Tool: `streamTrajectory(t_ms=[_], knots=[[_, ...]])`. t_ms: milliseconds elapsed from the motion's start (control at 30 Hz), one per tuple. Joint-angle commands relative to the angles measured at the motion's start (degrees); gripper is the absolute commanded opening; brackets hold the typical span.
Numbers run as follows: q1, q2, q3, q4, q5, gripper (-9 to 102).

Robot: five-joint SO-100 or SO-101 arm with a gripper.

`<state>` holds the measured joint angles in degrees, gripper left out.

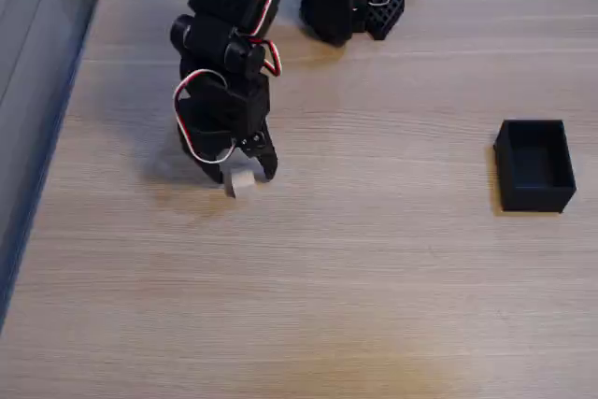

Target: Pick a white block and place it in the black box.

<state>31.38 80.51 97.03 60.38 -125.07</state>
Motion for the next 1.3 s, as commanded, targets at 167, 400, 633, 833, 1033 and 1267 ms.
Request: streamTrajectory(t_ms=[167, 400, 633, 833, 1033, 1267], knots=[[-1.5, 1.1, -2.0, 1.4, 2.1, 14], [-1.8, 1.4, -1.1, 0.4, 1.8, 17], [-1.8, 2.0, 0.1, -0.3, 1.6, 8], [-1.3, 4.1, 1.2, -0.5, -0.4, 0], [-0.2, 15.9, 8.5, 5.3, -4.5, 0], [-18.5, 36.4, 22.3, 10.7, 6.8, 0]])
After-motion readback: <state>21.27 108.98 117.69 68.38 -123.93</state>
